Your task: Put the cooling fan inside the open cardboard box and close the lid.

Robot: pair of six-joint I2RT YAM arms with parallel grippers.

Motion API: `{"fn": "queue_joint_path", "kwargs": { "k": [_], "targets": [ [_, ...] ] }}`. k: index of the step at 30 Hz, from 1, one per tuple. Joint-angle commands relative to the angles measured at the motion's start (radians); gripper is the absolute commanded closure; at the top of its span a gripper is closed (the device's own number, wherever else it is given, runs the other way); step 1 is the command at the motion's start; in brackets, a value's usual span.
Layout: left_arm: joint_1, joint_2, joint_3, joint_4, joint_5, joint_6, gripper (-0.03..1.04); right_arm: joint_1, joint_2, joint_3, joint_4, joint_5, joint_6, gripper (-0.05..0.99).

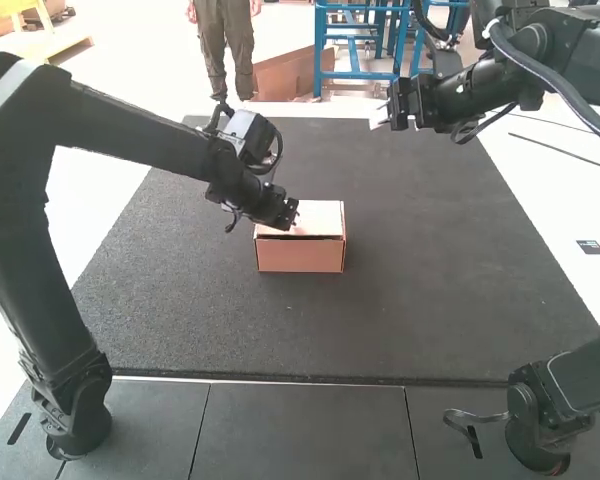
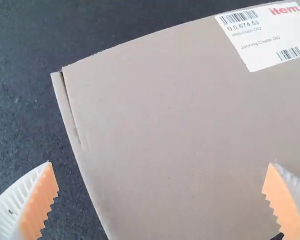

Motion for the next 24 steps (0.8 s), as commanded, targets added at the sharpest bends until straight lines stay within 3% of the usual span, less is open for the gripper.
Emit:
{"fn": "queue_joint_path", "kwargs": {
  "k": [1, 6, 14, 19, 24],
  "targets": [
    [-0.043, 0.034, -0.03, 0.008, -0.007, 0.03, 0.04, -0.016, -0.036, 0.015, -0.007, -0.02, 0.017, 0.03],
    [-0.08, 0.058, -0.045, 0.019, -0.053, 0.039, 0.04, -0.016, -0.036, 0.013, -0.042, -0.02, 0.015, 0.03],
    [-0.078, 0.038, 0.002, -0.02, -0.065, 0.033, 0.04, -0.017, -0.053, 0.004, -0.06, -0.02, 0.014, 0.03],
    [-0.028, -0.057, 0.097, -0.069, -0.068, 0.013, 0.04, -0.017, -0.064, -0.017, -0.062, -0.02, 0.014, 0.03],
    [0.032, -0.166, 0.156, -0.099, -0.059, 0.022, 0.04, -0.017, -0.076, -0.042, -0.062, -0.02, 0.012, 0.03]
  ]
}}
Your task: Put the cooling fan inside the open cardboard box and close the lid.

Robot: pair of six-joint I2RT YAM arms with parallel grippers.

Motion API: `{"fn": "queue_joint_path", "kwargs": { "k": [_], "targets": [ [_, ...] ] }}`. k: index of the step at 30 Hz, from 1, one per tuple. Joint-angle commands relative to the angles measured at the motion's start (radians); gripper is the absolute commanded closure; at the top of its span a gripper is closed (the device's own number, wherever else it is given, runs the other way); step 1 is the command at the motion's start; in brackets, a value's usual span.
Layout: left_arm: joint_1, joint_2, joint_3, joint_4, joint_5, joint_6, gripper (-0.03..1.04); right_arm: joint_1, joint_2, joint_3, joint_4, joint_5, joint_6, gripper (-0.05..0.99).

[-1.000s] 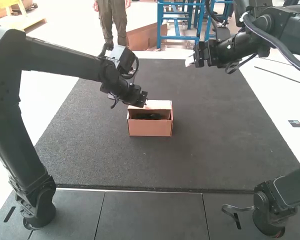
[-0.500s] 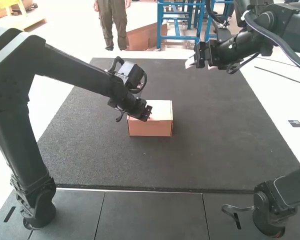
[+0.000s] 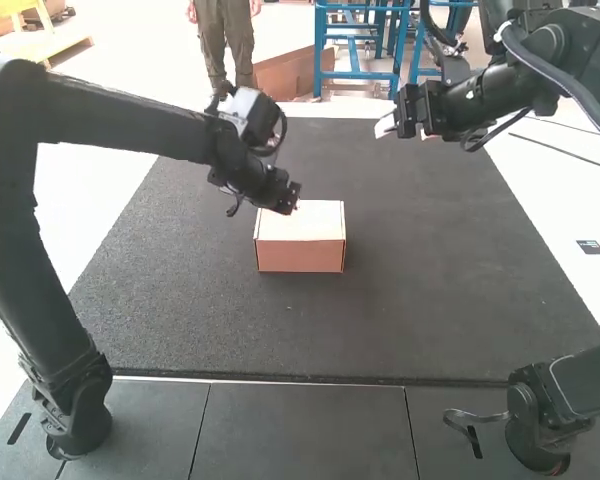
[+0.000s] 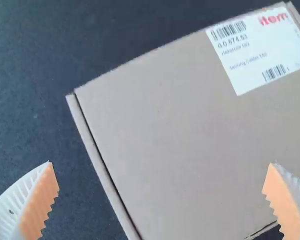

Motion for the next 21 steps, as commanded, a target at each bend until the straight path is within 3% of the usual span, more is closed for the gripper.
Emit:
{"fn": "queue_joint_path", "kwargs": {
  "k": [1, 7, 12, 14, 19, 21],
  "targets": [
    [0.044, -0.108, 0.06, -0.012, 0.018, 0.011, 0.04, -0.011, -0.021, -0.013, -0.001, -0.012, 0.002, 0.03],
    [0.095, -0.227, 0.04, -0.092, 0.041, 0.015, 0.04, -0.015, -0.038, -0.041, 0.004, -0.012, 0.005, 0.03],
    [0.113, -0.364, -0.016, -0.118, 0.036, 0.015, 0.04, -0.014, -0.089, -0.059, 0.107, -0.012, 0.016, 0.02],
    [0.118, -0.445, -0.055, -0.055, 0.036, 0.015, 0.04, -0.015, -0.115, -0.089, 0.182, -0.021, 0.047, 0.02],
    [0.121, -0.648, -0.204, 0.2, 0.05, 0.041, 0.04, -0.017, -0.204, -0.162, 0.329, -0.035, 0.123, 0.03],
    [0.122, -0.707, -0.266, 0.243, 0.05, 0.049, 0.04, -0.019, -0.232, -0.213, 0.38, -0.024, 0.148, 0.03]
  ]
}}
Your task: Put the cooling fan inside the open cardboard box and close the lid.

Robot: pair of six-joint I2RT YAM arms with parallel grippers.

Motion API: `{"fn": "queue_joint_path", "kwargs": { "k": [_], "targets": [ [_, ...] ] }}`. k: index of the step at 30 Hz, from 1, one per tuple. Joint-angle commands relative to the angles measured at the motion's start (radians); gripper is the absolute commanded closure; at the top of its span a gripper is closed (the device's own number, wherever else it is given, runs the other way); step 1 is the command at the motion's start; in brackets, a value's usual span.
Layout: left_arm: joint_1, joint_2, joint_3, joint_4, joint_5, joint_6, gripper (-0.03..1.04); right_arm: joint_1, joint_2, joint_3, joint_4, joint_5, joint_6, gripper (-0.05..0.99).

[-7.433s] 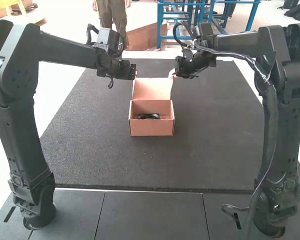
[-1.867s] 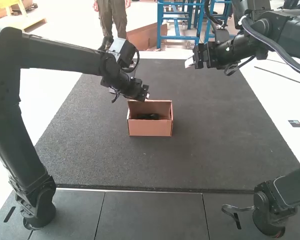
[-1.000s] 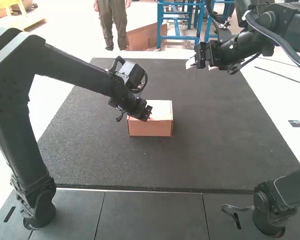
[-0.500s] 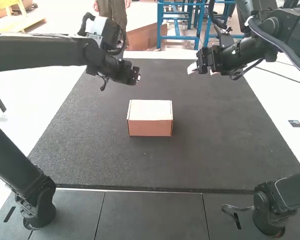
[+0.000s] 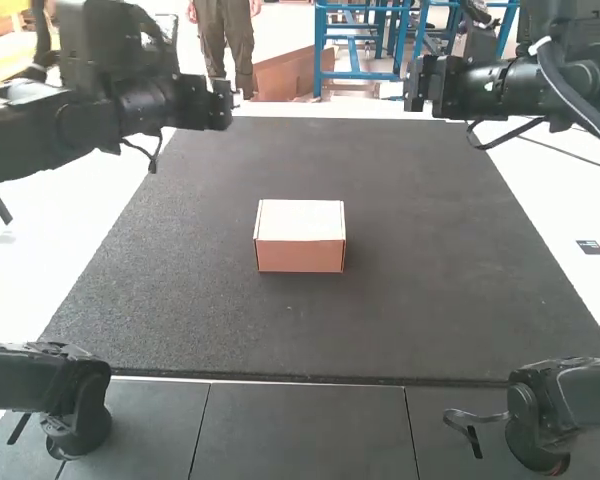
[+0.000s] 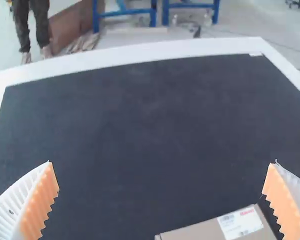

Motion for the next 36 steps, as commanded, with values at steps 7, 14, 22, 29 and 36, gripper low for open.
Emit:
{"fn": "queue_joint_path", "kwargs": {
  "k": [7, 14, 22, 29, 36],
  "targets": [
    [0.089, -0.239, -0.248, 0.211, -0.001, 0.04, 0.04, -0.09, -0.162, -0.272, 0.258, 0.088, 0.018, 0.03],
    [0.241, -0.339, -0.432, 0.433, 0.04, 0.07, 0.04, -0.256, -0.247, -0.505, 0.549, 0.039, 0.071, 0.03],
    [0.312, -0.607, -0.618, 0.537, 0.111, 0.122, 0.04, -0.458, -0.328, -0.618, 0.632, -0.006, 0.186, 0.03],
    [0.313, -0.962, -0.81, 0.556, 0.108, 0.257, 0.04, -0.547, -0.46, -0.804, 0.718, 0.017, 0.124, 0.03],
    [0.318, -0.963, -0.877, 0.597, 0.103, 0.248, 0.04, -0.58, -0.616, -0.945, 0.772, 0.017, 0.091, 0.03]
  ]
}}
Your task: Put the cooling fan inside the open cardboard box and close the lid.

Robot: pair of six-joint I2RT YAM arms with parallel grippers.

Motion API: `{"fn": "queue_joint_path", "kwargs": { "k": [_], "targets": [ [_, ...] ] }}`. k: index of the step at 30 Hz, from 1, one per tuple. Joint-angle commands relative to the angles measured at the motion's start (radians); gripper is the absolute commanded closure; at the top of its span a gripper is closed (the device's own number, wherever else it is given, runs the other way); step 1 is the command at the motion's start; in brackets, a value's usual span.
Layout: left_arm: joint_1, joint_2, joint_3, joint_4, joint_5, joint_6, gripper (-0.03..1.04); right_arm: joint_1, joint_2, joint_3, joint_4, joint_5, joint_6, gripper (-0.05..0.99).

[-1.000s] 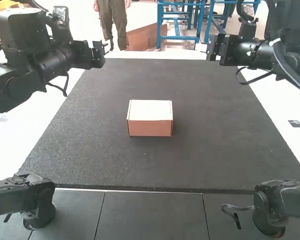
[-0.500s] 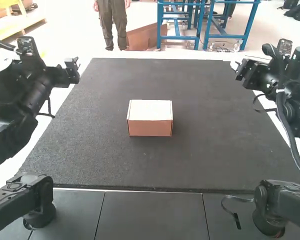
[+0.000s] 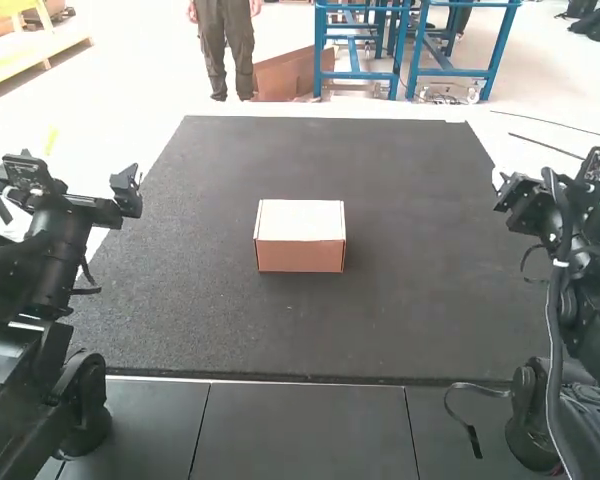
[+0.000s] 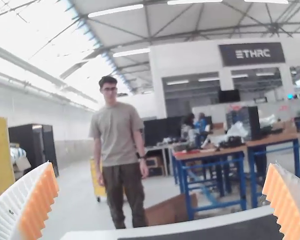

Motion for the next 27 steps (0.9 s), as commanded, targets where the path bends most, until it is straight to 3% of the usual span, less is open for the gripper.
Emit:
{"fn": "queue_joint_path", "kwargs": {
  "k": [1, 4, 10, 13, 16, 19, 23, 27],
  "targets": [
    [0.007, -0.01, -0.031, 0.009, 0.013, 0.009, 0.04, -0.014, -0.068, -0.021, 0.018, -0.004, -0.023, 0.03],
    [0.006, -0.01, -0.085, -0.008, 0.015, 0.003, 0.04, -0.013, -0.111, -0.059, 0.018, -0.013, -0.02, 0.03],
    [0.006, -0.01, -0.077, -0.118, 0.067, -0.106, 0.04, -0.014, -0.221, -0.122, -0.005, -0.016, -0.023, 0.03],
    [0.009, -0.011, -0.076, -0.18, 0.072, -0.13, 0.04, -0.014, -0.318, -0.179, -0.025, -0.016, -0.033, 0.03],
    [0.009, -0.011, -0.077, -0.256, 0.073, -0.147, 0.04, -0.014, -0.456, -0.177, -0.206, -0.013, -0.069, 0.03],
    [0.026, -0.01, -0.077, -0.278, 0.075, -0.187, 0.04, -0.017, -0.448, -0.179, -0.232, -0.011, -0.081, 0.03],
    [0.079, -0.01, -0.077, -0.365, 0.073, -0.187, 0.04, -0.016, -0.456, -0.177, -0.28, -0.011, -0.09, 0.03],
    [0.092, -0.01, -0.077, -0.431, 0.075, -0.172, 0.04, -0.01, -0.456, -0.177, -0.349, -0.013, -0.107, 0.03]
  ]
}}
